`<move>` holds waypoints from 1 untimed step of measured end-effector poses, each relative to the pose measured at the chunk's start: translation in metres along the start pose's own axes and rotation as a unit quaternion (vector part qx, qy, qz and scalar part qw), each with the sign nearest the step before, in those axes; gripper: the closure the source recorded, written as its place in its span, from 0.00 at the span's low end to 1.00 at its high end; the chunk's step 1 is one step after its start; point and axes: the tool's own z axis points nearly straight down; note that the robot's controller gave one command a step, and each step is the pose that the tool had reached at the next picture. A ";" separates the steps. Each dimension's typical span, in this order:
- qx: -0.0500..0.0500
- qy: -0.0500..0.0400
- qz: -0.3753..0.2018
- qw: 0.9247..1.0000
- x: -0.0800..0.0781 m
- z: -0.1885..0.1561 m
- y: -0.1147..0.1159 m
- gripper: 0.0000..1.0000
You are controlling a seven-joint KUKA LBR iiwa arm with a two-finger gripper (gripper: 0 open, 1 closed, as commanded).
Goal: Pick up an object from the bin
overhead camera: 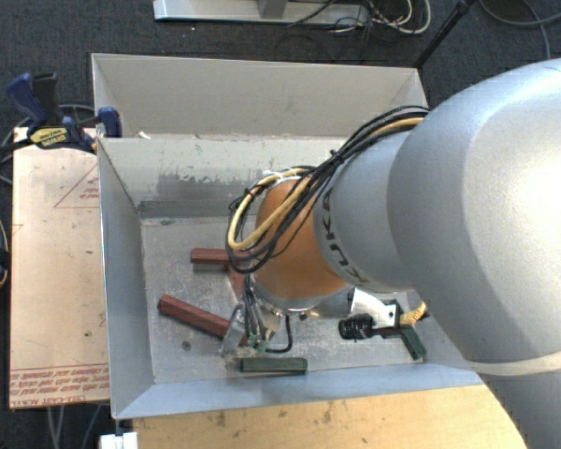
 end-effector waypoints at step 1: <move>0.003 0.003 0.000 1.000 0.001 -0.014 -0.002 1.00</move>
Offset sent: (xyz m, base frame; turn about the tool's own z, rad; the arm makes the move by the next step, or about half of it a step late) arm 0.0000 0.0002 0.0693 0.0000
